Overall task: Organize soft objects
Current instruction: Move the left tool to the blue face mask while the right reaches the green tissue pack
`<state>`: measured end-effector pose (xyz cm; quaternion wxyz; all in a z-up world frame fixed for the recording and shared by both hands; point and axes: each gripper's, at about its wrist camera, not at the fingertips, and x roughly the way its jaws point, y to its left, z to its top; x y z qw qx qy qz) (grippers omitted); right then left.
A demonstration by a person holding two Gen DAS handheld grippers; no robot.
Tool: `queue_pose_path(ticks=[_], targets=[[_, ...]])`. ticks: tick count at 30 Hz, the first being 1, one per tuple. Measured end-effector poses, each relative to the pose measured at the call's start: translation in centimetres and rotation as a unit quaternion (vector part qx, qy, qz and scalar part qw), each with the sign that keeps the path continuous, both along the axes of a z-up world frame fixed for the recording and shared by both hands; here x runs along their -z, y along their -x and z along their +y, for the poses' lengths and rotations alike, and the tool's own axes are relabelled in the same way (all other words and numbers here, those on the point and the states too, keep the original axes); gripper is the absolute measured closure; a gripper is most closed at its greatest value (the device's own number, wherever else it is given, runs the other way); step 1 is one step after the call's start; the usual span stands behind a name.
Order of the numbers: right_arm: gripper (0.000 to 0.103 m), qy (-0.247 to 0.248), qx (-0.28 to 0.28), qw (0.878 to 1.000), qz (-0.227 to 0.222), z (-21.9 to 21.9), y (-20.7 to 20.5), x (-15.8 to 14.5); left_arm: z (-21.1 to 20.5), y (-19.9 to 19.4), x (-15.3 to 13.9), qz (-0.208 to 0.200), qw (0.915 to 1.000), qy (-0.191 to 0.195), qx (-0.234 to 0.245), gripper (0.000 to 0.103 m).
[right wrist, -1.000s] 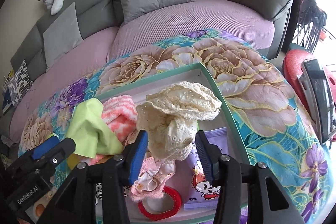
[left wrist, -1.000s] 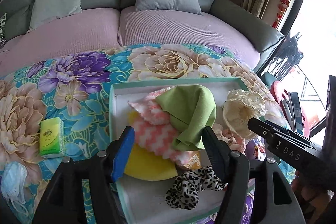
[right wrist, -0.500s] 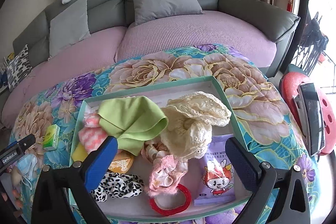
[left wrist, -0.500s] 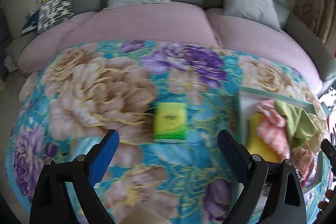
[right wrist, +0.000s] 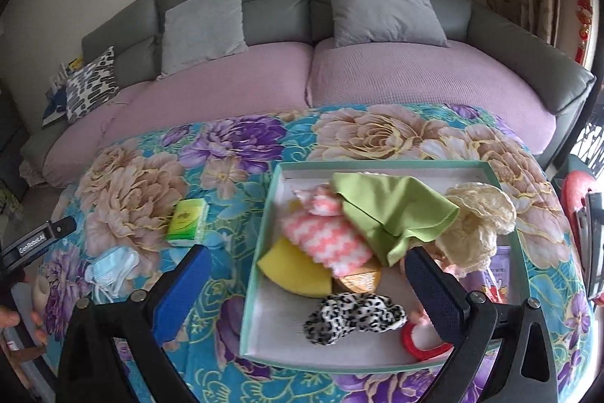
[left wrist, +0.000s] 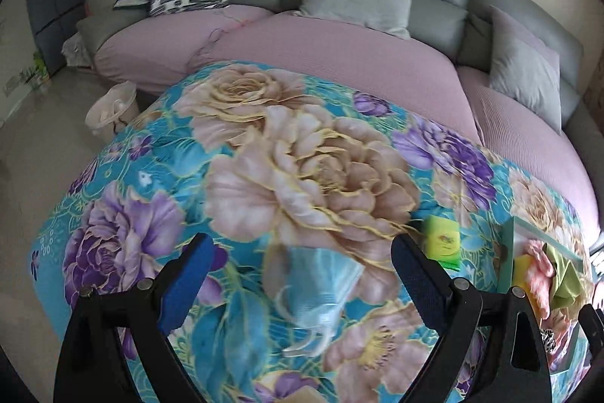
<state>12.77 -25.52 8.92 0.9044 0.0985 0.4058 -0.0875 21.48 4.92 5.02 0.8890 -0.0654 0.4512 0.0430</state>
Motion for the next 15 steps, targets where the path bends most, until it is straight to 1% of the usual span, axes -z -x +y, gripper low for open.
queue_pose_path(ticks=[2,4,6,8,12,15], targets=[[0.0,0.002,-0.012,1.0,-0.017,1.5,0.0,-0.8,1.8,0.3,0.1,0.003,0.9999,0.01,-0.013,0.008],[0.0,-0.004,-0.025,0.999,-0.026,2.8,-0.3,-0.9,3.2,0.7,0.3,0.008,0.9996,0.007,-0.025,0.008],[0.0,-0.009,-0.038,0.999,-0.024,3.9,-0.8,-0.3,4.2,0.8,0.6,0.013,0.9994,0.002,-0.031,0.008],[0.0,-0.015,-0.05,0.999,-0.016,4.8,-1.4,0.6,4.9,0.8,0.9,0.019,0.9992,0.005,-0.034,0.008],[0.0,-0.022,-0.078,0.997,0.0,6.5,-2.6,2.3,4.6,0.5,2.1,0.037,0.9987,0.027,-0.024,0.008],[0.0,-0.021,-0.093,0.995,0.005,7.5,-3.5,3.1,3.3,-0.3,3.6,0.055,0.997,0.054,-0.001,0.008]])
